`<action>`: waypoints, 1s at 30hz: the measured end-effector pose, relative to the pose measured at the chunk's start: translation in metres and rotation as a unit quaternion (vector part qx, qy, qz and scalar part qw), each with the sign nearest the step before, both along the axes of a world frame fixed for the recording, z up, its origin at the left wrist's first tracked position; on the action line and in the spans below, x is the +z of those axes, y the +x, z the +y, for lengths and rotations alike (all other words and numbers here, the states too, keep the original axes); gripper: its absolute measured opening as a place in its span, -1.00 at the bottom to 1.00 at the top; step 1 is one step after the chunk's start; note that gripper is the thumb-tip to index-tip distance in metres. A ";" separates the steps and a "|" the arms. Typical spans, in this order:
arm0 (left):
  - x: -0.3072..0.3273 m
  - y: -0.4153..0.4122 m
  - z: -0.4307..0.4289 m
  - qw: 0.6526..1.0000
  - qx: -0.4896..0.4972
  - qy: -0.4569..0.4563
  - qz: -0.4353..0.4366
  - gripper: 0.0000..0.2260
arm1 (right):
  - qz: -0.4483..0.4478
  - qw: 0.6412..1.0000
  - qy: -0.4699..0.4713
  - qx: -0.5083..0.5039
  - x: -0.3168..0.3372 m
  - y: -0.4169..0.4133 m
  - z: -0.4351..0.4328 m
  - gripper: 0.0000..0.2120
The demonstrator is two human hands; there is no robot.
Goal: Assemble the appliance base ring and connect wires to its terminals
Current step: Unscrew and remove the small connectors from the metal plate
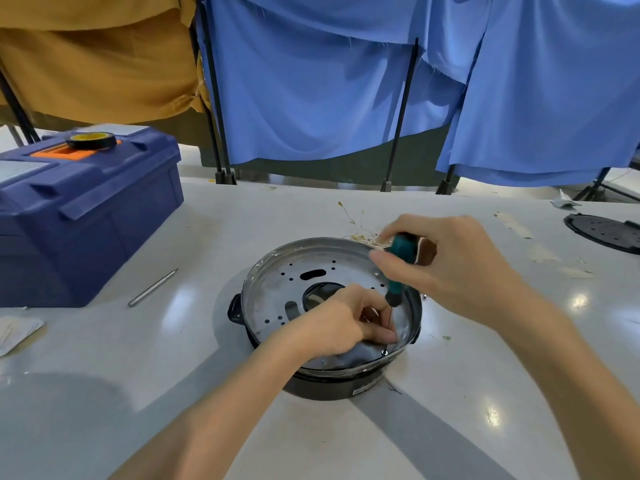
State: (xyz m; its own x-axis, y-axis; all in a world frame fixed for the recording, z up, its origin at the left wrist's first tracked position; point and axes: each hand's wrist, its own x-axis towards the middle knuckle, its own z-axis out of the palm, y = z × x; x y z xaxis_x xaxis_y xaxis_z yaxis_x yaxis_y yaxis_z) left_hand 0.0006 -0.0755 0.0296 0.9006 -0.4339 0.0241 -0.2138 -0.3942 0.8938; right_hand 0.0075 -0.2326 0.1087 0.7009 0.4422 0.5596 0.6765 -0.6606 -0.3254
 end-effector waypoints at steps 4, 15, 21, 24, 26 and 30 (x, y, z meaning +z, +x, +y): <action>-0.003 0.000 0.002 1.000 -0.008 0.006 -0.006 -0.94 | 0.135 0.987 -0.021 0.086 0.020 0.002 -0.007 -0.83; -0.005 0.003 0.002 1.000 0.001 0.015 -0.013 -0.92 | -0.107 0.968 -0.107 -0.198 -0.007 -0.014 0.009 -0.43; -0.005 0.002 0.002 1.000 -0.010 -0.002 -0.003 -0.95 | 0.103 0.993 -0.039 0.036 0.018 -0.011 -0.011 -0.84; -0.006 0.002 0.003 1.000 -0.008 -0.004 -0.002 -0.96 | 0.111 0.994 -0.014 0.003 0.014 -0.009 -0.006 -0.69; -0.004 0.001 0.003 1.000 -0.014 -0.001 -0.003 -0.95 | 0.055 0.992 -0.062 -0.092 0.010 -0.006 -0.001 -0.59; 0.007 -0.003 0.006 0.997 0.000 -0.069 0.019 -0.87 | -0.059 0.961 -0.145 -0.226 0.002 -0.010 0.008 -0.47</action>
